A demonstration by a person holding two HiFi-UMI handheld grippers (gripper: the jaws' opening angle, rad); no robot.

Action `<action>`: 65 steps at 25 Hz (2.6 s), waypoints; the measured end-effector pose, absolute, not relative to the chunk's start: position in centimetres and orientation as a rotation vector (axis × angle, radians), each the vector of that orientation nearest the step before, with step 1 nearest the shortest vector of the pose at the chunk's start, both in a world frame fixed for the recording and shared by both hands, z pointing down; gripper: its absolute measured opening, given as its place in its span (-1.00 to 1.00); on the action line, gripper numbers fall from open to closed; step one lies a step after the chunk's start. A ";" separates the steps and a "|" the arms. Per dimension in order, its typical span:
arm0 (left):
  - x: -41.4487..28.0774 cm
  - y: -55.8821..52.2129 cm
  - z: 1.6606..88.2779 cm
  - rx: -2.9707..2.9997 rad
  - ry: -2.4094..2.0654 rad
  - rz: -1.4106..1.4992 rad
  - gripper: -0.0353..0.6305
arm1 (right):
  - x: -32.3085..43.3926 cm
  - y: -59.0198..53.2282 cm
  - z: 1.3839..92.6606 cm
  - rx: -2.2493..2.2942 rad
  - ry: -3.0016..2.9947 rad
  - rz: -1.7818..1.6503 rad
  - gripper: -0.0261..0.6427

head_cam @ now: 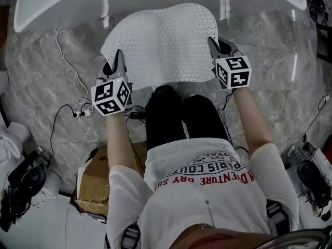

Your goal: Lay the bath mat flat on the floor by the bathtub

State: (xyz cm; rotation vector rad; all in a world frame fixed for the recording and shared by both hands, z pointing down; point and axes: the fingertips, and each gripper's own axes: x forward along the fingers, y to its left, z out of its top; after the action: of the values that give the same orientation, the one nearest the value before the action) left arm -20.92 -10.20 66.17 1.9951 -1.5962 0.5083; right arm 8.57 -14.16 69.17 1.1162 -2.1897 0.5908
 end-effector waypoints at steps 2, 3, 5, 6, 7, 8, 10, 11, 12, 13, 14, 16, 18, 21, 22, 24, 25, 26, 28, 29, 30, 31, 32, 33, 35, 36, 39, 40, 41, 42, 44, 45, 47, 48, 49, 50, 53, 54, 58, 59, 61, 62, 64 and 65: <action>-21.0 -10.4 70.1 2.013 -1.596 0.520 -0.84 | 8.8 -14.4 73.5 1.115 -2.192 0.585 -0.88; -21.1 -10.6 72.1 2.025 -1.595 0.532 -0.84 | 8.9 -14.6 75.6 1.113 -2.193 0.581 -0.88; -21.5 -11.4 76.0 2.053 -1.590 0.561 -0.84 | 9.0 -15.2 79.8 1.118 -2.191 0.571 -0.88; -21.7 -11.9 78.0 2.068 -1.585 0.572 -0.84 | 9.1 -15.6 81.9 1.124 -2.189 0.567 -0.88; -21.8 -12.5 79.8 2.083 -1.579 0.580 -0.84 | 9.2 -16.0 83.7 1.131 -2.188 0.563 -0.88; -22.0 -13.0 81.5 2.094 -1.576 0.585 -0.84 | 9.3 -16.4 85.5 1.137 -2.187 0.559 -0.88; -22.3 -13.9 84.5 2.105 -1.579 0.589 -0.83 | 9.7 -17.2 88.6 1.147 -2.182 0.556 -0.88; -22.5 -14.3 85.9 2.106 -1.583 0.589 -0.83 | 9.9 -17.5 90.0 1.153 -2.178 0.558 -0.88; -22.7 -14.6 87.3 2.105 -1.586 0.590 -0.83 | 10.0 -17.7 91.3 1.160 -2.173 0.561 -0.88; -22.9 -14.9 88.7 2.106 -1.585 0.593 -0.83 | 10.2 -18.0 92.5 1.165 -2.167 0.564 -0.88; -23.0 -15.1 90.1 2.108 -1.581 0.602 -0.83 | 10.3 -18.2 93.6 1.167 -2.158 0.564 -0.88; -23.1 -15.5 92.8 2.115 -1.563 0.630 -0.83 | 10.6 -18.6 95.7 1.162 -2.136 0.564 -0.88; -23.0 -15.8 95.3 2.119 -1.543 0.653 -0.83 | 10.8 -18.9 97.7 1.147 -2.110 0.564 -0.88; -22.7 -16.1 98.3 2.098 -1.520 0.673 -0.83 | 11.1 -19.1 100.3 1.107 -2.073 0.554 -0.88; -22.7 -16.2 99.2 2.086 -1.515 0.683 -0.83 | 11.2 -19.1 101.1 1.095 -2.058 0.548 -0.87; -23.0 -16.3 100.9 2.059 -1.513 0.705 -0.83 | 11.5 -19.2 102.5 1.079 -2.031 0.541 -0.87; -23.2 -16.3 101.7 2.045 -1.515 0.712 -0.83 | 11.7 -19.2 103.2 1.075 -2.018 0.547 -0.87; -23.4 -16.3 102.5 2.030 -1.518 0.717 -0.83 | 11.9 -19.1 103.8 1.073 -2.006 0.558 -0.87; -24.0 -16.1 104.1 1.992 -1.525 0.722 -0.83 | 12.5 -19.0 105.2 1.069 -1.979 0.596 -0.87; -24.4 -16.1 104.9 1.968 -1.529 0.722 -0.83 | 12.7 -18.9 105.8 1.067 -1.966 0.618 -0.87; -24.8 -16.0 105.5 1.941 -1.535 0.722 -0.83 | 13.0 -18.8 106.4 1.066 -1.952 0.639 -0.87; -25.2 -16.0 106.1 1.914 -1.541 0.722 -0.83 | 13.3 -18.9 106.9 1.066 -1.938 0.654 -0.87; -25.6 -16.0 106.5 1.888 -1.547 0.722 -0.80 | 13.5 -18.9 107.2 1.066 -1.927 0.665 -0.87; -25.8 -16.0 106.8 1.867 -1.550 0.718 -0.69 | 13.8 -19.0 107.5 1.069 -1.918 0.670 -0.87; -26.2 -16.0 106.9 1.844 -1.568 0.694 -0.24 | 14.3 -19.3 107.7 1.095 -1.906 0.665 -0.83; -26.5 -16.0 106.8 1.839 -1.590 0.681 -0.09 | 14.7 -19.5 107.8 1.121 -1.898 0.654 -0.58; -27.3 -16.2 106.2 1.836 -1.669 0.657 0.12 | 15.8 -20.0 107.8 1.201 -1.874 0.623 -0.29; -27.4 -16.2 106.0 1.835 -1.683 0.649 0.14 | 16.0 -20.0 107.9 1.216 -1.871 0.622 -0.27; -27.4 -16.3 105.8 1.833 -1.689 0.639 0.14 | 16.0 -20.0 107.9 1.224 -1.874 0.626 -0.27; -27.4 -16.3 105.6 1.832 -1.690 0.626 0.14 | 16.0 -19.9 107.9 1.228 -1.879 0.634 -0.27; -27.0 -16.4 105.2 1.830 -1.682 0.609 0.14 | 15.8 -19.8 107.7 1.233 -1.889 0.650 -0.27; -26.8 -16.4 105.0 1.831 -1.676 0.606 0.14 | 15.7 -19.7 107.6 1.232 -1.894 0.656 -0.27; -26.2 -16.3 104.6 1.844 -1.646 0.607 0.12 | 15.1 -19.6 107.4 1.218 -1.909 0.667 -0.27; -25.8 -16.3 104.3 1.849 -1.627 0.608 0.07 | 14.8 -19.5 107.3 1.207 -1.916 0.674 -0.27; -25.5 -16.3 104.0 1.851 -1.613 0.613 -0.09 | 14.4 -19.5 107.0 1.199 -1.922 0.680 -0.29; -25.3 -16.3 103.6 1.851 -1.610 0.621 -0.30 | 14.1 -19.5 106.6 1.195 -1.928 0.684 -0.37; -25.1 -16.3 101.8 1.859 -1.634 0.646 -0.79 | 13.4 -19.7 104.6 1.218 -1.962 0.689 -0.76; -24.9 -16.2 101.0 1.868 -1.633 0.650 -0.86 | 13.1 -19.8 103.6 1.230 -1.981 0.694 -0.83; -23.4 -15.7 96.5 1.910 -1.578 0.648 -0.86 | 11.5 -19.7 97.8 1.261 -2.046 0.689 -0.89; -22.9 -15.5 94.9 1.920 -1.566 0.650 -0.86 | 11.0 -19.4 95.8 1.265 -2.058 0.679 -0.89; -21.9 -15.0 90.9 1.952 -1.535 0.652 -0.86 | 9.9 -18.6 91.5 1.265 -2.081 0.651 -0.89; -21.4 -14.7 88.6 1.967 -1.520 0.646 -0.86 | 9.3 -18.0 89.2 1.260 -2.091 0.633 -0.89; -20.6 -14.4 83.5 1.991 -1.505 0.623 -0.86 | 8.2 -17.1 84.4 1.246 -2.115 0.600 -0.89; -20.5 -14.4 80.8 2.002 -1.509 0.612 -0.86 | 7.7 -16.7 81.9 1.241 -2.130 0.592 -0.89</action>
State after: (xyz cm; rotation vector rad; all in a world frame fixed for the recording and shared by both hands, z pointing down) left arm -20.47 -14.43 80.76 2.0022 -1.5093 0.6116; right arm 7.66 -16.70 81.91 1.2409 -2.1297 0.5922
